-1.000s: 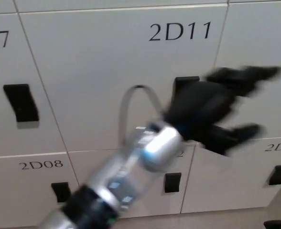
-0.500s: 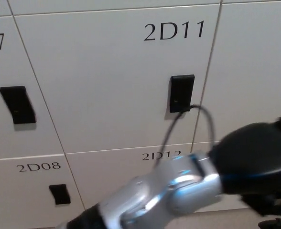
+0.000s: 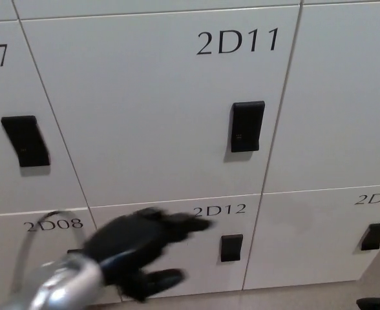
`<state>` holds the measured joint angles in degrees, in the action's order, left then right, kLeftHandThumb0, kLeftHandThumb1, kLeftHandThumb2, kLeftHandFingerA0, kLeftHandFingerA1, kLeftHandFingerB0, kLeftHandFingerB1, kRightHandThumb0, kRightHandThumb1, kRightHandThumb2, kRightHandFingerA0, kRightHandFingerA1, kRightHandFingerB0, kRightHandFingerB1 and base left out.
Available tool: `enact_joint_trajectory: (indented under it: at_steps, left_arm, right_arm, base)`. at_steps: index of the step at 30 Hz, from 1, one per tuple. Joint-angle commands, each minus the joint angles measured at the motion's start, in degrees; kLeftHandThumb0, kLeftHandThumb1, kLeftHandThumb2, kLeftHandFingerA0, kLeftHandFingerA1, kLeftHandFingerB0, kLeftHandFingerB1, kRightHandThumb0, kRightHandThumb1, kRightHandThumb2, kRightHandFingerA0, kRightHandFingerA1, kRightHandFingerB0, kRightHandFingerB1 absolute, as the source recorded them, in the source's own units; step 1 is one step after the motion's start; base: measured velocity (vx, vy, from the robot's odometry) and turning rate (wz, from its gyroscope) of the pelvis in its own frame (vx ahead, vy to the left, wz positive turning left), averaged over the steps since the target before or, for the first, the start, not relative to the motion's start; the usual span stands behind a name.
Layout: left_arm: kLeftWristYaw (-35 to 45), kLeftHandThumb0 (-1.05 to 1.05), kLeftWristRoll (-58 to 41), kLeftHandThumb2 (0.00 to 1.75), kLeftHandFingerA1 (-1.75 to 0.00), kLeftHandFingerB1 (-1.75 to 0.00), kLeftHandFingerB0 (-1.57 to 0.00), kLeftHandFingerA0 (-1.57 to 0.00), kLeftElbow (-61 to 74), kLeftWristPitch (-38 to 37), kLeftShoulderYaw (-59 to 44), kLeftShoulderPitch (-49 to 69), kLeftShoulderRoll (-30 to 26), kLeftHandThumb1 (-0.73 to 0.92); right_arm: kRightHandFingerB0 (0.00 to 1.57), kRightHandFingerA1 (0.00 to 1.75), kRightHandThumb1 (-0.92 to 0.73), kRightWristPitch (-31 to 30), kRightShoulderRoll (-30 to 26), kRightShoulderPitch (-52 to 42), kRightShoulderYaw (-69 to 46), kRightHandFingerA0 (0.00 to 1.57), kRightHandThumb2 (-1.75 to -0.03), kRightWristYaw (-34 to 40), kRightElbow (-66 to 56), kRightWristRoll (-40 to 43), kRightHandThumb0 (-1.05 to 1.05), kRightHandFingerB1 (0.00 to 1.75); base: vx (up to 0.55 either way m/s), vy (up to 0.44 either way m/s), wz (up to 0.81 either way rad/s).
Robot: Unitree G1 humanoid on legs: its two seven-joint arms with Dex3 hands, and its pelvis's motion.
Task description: The robot uses its left hand to push the door of an open cabinet towards the right and closes it
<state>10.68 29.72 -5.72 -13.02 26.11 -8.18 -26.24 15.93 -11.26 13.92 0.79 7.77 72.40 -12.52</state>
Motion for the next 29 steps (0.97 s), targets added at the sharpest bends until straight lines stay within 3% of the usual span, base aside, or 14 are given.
enact_joint_trajectory:
  at_steps: [1,10,11,12,14,15,22,29]
  left_arm:
    - [-4.0,-0.69,-11.2,0.7,-0.3,-0.28,-0.17,-0.23,-15.2,-8.8,-13.3,7.6,-5.9,0.92]
    - [-3.6,-0.72,-13.5,0.7,-0.32,-0.28,-0.16,-0.23,-29.5,-12.0,-21.3,7.9,-6.0,0.92]
    - [-0.7,-0.71,-16.9,0.7,-0.31,-0.28,-0.18,-0.28,-34.8,-12.2,-24.0,7.4,-5.8,0.91]
    - [0.2,-0.76,-18.1,1.02,-0.44,-0.41,-0.16,-0.22,-38.6,-12.5,-25.3,7.0,-5.8,0.78]
    - [-0.1,-0.76,-17.6,1.02,-0.44,-0.41,-0.16,-0.22,-40.8,-12.9,-25.7,6.5,-6.0,0.78]
    - [-0.4,-0.74,-17.4,0.71,-0.33,-0.3,-0.22,-0.31,-41.9,-13.0,-26.0,6.3,-5.9,0.92]
    - [0.2,-0.73,-17.2,0.71,-0.35,-0.32,-0.26,-0.35,-49.0,-15.0,-27.8,5.2,-6.1,0.92]
    - [-0.6,-0.73,-16.2,0.7,-0.38,-0.34,-0.32,-0.41,-56.4,-12.3,-27.6,3.7,-6.6,0.92]
  right_arm:
    - [0.28,0.35,-0.91,-1.0,0.1,0.2,-1.9,0.35,-0.67,-0.6,1.0,2.3,-0.57,0.32]
    - [0.27,0.35,-0.91,-1.9,0.1,0.2,-1.6,0.32,-0.67,-0.8,0.7,1.6,-0.56,0.31]
    - [0.27,0.36,-0.9,-1.6,0.3,-0.2,-1.9,0.31,-0.67,-0.9,0.8,1.9,-0.55,0.31]
    - [0.3,0.37,-0.89,-1.3,0.4,-0.6,-2.2,0.35,-0.66,-0.7,0.8,2.1,-0.54,0.33]
    - [0.3,0.37,-0.89,-1.1,0.5,-0.8,-2.3,0.35,-0.66,-0.4,0.9,2.2,-0.54,0.33]
    - [0.3,0.38,-0.88,-0.9,0.4,-0.9,-2.3,0.35,-0.66,-0.3,0.9,2.2,-0.54,0.33]
    - [0.26,0.36,-0.9,-0.7,0.1,-1.7,-2.0,0.31,-0.67,-1.0,0.9,1.7,-0.56,0.31]
    - [0.27,0.36,-0.89,-1.1,0.1,-2.1,-2.0,0.32,-0.67,-1.3,1.0,2.1,-0.54,0.31]
  base:
    - [0.0,0.0,0.0]
    - [0.0,0.0,0.0]
    - [0.0,0.0,0.0]
    - [0.0,0.0,0.0]
    - [0.0,0.0,0.0]
    - [0.0,0.0,0.0]
    - [0.0,0.0,0.0]
    - [0.0,0.0,0.0]
